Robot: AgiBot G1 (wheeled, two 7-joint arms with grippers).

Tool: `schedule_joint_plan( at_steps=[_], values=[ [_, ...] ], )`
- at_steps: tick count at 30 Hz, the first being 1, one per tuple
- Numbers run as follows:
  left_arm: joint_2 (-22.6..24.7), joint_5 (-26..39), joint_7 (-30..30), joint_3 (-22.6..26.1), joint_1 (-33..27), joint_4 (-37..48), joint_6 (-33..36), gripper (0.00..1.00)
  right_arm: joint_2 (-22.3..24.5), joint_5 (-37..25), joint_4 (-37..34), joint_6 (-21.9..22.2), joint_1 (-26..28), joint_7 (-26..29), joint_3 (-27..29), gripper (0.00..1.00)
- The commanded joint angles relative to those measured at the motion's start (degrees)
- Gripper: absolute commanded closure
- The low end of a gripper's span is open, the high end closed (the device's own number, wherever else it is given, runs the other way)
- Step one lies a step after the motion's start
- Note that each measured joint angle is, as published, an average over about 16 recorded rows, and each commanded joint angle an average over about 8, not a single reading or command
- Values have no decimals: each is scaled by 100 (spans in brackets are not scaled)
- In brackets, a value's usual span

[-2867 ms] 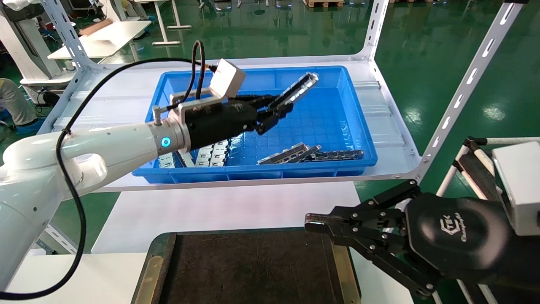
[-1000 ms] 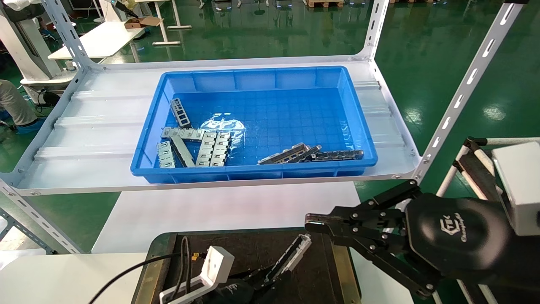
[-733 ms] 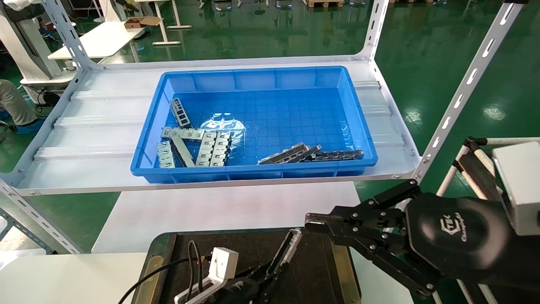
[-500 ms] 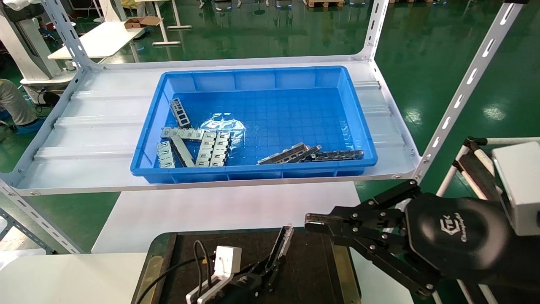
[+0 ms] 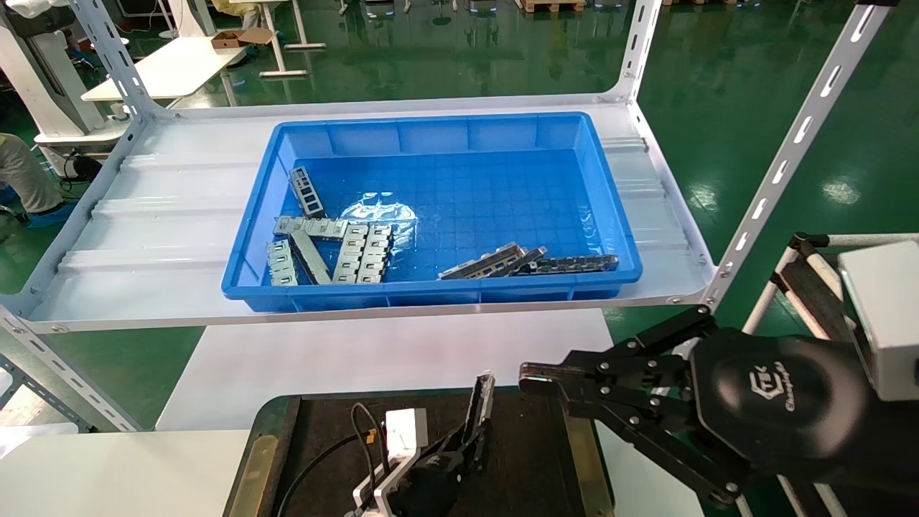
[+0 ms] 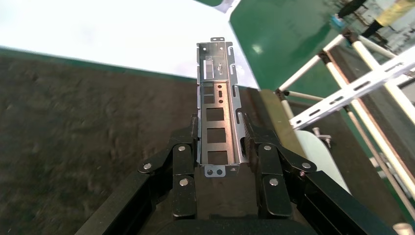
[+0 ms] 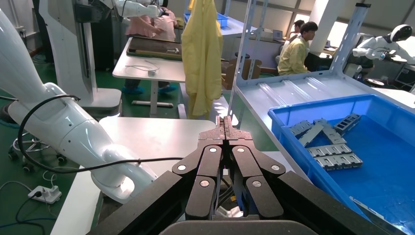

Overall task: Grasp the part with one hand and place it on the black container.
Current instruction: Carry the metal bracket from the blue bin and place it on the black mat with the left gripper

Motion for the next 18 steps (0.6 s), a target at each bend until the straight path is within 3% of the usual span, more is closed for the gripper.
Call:
schedule_joint_plan(
  at_steps=[1,18],
  values=[
    [98,11,-15,-51,0,90,-78,100,0,0,0,0,0,0,0,100],
    [175,82,-727,402,-160,364,-523,100,1,1,0,1,1,-1,-2,100]
  ],
)
